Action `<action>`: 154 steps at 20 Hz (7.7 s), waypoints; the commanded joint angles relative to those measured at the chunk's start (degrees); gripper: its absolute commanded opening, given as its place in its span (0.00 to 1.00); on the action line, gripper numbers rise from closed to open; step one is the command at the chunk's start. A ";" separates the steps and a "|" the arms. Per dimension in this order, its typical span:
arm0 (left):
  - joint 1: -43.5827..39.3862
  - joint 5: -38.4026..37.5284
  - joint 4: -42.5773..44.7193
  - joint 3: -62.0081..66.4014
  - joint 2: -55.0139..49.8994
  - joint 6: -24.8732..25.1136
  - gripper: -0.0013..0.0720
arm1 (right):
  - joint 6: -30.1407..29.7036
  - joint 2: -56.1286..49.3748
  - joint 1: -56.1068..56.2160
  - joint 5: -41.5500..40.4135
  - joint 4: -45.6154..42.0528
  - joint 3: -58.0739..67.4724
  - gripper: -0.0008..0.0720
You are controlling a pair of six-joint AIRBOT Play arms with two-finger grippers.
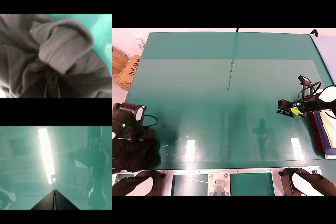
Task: Fold the shirts.
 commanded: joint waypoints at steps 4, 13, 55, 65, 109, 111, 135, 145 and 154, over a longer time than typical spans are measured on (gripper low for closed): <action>-4.70 -5.31 -10.80 20.24 0.00 7.80 0.05 | 0.02 0.04 0.07 0.00 0.02 -0.02 0.03; -39.45 19.82 -25.00 39.15 -0.98 7.72 0.05 | 0.02 0.04 0.07 0.00 0.02 -0.02 0.03; -9.81 27.12 -60.39 14.67 -17.46 20.81 0.05 | -6.08 -20.06 20.72 -7.28 18.16 6.03 0.03; -9.81 15.89 -41.24 20.81 -12.37 17.97 0.05 | -4.74 -14.49 10.86 2.73 8.41 11.82 0.03; -9.81 28.00 -42.77 2.38 8.31 14.62 0.05 | -16.35 -7.89 -3.98 -23.34 23.02 -6.27 0.13; -9.81 29.38 -42.58 2.38 8.31 14.56 0.05 | -16.31 -7.61 -6.40 -19.50 20.74 -1.60 0.43; -9.81 27.39 -39.56 2.40 8.33 14.64 0.05 | -16.57 -9.05 -4.79 -17.53 33.55 -23.89 0.36; -9.81 7.89 -28.39 36.57 8.46 14.71 0.05 | -14.88 3.54 -11.52 2.38 35.98 20.46 0.03; -9.81 4.42 -26.32 87.56 9.07 14.53 0.05 | -11.30 15.74 -24.83 -2.71 35.74 60.11 0.03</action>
